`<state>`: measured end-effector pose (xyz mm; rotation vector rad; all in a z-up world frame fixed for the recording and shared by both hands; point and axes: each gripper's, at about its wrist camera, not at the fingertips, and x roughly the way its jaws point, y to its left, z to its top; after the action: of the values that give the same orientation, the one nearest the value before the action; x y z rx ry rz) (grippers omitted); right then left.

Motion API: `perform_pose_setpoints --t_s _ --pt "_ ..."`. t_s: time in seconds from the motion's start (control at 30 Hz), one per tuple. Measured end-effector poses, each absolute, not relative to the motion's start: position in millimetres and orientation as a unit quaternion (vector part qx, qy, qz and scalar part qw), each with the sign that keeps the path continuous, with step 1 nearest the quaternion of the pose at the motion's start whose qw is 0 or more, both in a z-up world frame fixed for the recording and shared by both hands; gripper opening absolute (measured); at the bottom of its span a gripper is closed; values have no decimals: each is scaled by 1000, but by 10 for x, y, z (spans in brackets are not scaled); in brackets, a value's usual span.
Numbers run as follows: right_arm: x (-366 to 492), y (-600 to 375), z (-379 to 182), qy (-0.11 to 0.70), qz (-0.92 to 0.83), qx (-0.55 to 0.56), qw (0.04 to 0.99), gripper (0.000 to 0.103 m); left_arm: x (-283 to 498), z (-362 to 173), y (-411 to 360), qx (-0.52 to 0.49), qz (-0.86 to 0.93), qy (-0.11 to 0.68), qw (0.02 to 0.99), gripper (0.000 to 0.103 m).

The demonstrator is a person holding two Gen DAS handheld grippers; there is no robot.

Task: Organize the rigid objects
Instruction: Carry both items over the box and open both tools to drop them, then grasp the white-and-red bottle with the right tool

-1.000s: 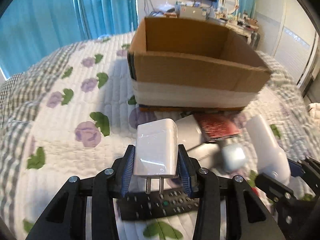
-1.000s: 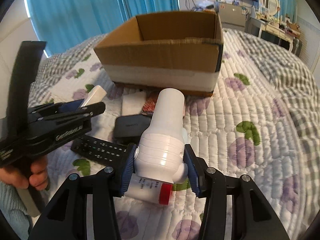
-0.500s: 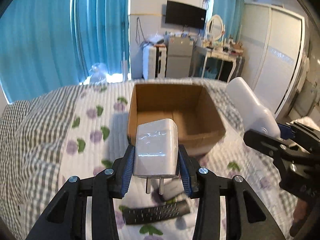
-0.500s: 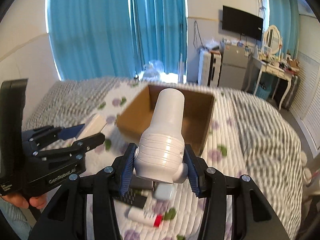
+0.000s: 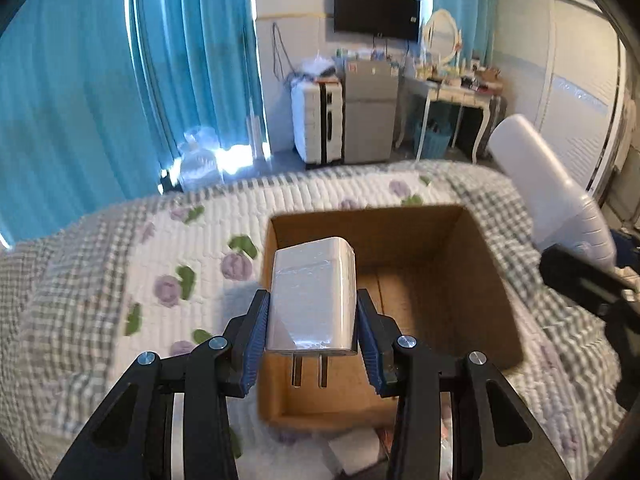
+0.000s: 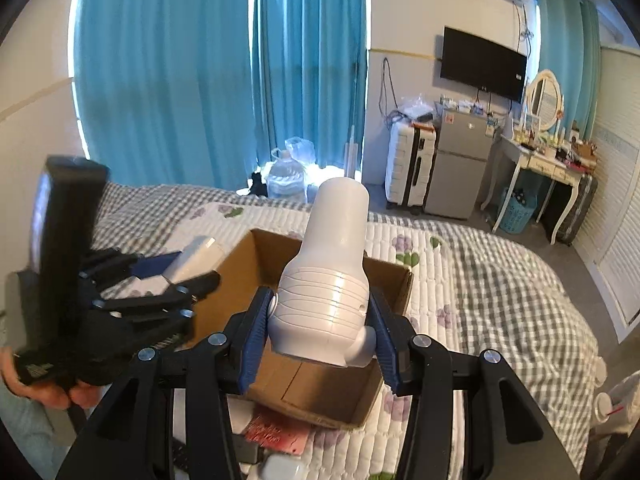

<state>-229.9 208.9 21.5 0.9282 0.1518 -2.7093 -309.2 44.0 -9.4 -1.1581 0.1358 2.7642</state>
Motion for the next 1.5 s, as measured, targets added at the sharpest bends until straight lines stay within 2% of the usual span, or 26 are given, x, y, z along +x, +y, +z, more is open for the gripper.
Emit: perform_pose_setpoints --t_s 0.1,0.17,0.23,0.27,0.53,0.57,0.6,0.63,0.9,1.07,1.23,1.33,1.5 --pt "-2463 2145 -26 53 -930 337 135 47 -3248 -357 512 -394 915 47 76 42" --pt "-2561 2161 -175 57 -927 346 132 47 -3296 -444 546 -388 916 43 90 48" --pt "-2637 2187 -284 55 -925 351 132 47 -3274 -443 552 -374 922 43 88 71" --pt "-2651 2216 -323 53 -925 353 132 47 -3262 -440 545 -363 927 44 77 73" --pt "-2842 2297 -524 19 -926 352 136 49 -3272 -353 376 -365 929 18 62 73" --pt "-2854 2326 -531 11 -928 350 130 70 -3223 -317 350 -362 930 15 60 73" --pt "-2843 2349 -524 4 -930 347 122 83 -3163 -278 320 -358 932 13 59 73" --pt "-2801 2378 -494 -3 -933 338 118 92 -3092 -232 292 -355 933 12 59 73" --pt "-2197 2512 78 10 -945 310 101 92 -2368 325 174 -322 945 16 52 73" --pt "-1624 2515 673 28 -956 279 86 92 -1903 874 117 -300 953 10 42 73" --pt "-1143 2411 1153 52 -960 266 63 95 -1521 1258 60 -283 959 17 23 78" --pt "-948 2336 1242 66 -959 271 56 96 -1325 1301 9 -285 958 17 24 79" --pt "-659 2223 968 62 -950 301 61 100 -1067 922 -97 -319 947 16 24 79"
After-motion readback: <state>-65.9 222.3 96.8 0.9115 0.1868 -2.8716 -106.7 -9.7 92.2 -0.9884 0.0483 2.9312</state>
